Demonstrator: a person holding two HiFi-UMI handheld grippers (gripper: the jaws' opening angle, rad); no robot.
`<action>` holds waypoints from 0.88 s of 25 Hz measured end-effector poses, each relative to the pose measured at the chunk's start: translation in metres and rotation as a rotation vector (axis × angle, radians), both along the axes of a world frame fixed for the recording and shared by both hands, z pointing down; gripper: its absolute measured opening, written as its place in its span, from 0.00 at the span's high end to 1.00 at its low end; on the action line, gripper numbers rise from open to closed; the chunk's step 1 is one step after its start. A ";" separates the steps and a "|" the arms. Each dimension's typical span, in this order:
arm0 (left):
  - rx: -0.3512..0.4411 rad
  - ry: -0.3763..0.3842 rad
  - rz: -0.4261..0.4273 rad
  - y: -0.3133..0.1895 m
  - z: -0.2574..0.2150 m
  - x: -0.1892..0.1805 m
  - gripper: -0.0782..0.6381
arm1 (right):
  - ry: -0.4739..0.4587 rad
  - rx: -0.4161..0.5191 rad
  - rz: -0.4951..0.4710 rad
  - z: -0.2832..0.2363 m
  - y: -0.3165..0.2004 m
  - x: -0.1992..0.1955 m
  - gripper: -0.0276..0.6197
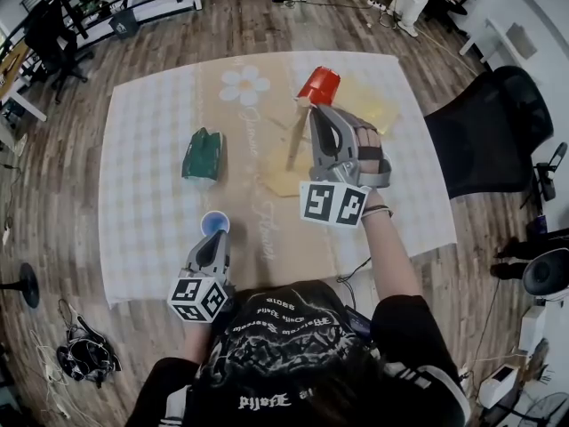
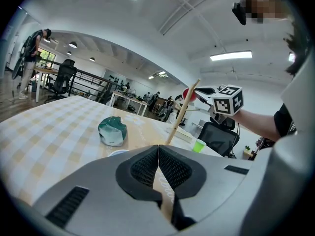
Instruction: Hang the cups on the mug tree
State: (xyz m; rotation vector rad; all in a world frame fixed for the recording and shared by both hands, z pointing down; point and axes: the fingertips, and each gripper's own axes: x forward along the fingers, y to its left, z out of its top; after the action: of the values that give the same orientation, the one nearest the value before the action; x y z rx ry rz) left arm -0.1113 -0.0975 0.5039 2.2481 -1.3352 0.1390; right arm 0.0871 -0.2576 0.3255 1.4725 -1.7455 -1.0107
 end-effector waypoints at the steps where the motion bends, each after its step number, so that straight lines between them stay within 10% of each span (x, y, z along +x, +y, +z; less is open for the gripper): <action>1: 0.000 0.000 0.001 0.000 0.000 0.000 0.86 | 0.003 -0.002 0.001 0.001 0.000 0.000 0.91; 22: 0.011 -0.026 0.009 -0.002 -0.001 0.002 0.86 | -0.192 -0.125 -0.050 0.015 0.018 -0.002 0.77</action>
State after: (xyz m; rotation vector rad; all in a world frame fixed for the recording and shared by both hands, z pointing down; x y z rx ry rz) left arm -0.1091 -0.0997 0.5029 2.2690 -1.3420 0.1650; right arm 0.0847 -0.2391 0.3408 1.4935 -1.9524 -0.7905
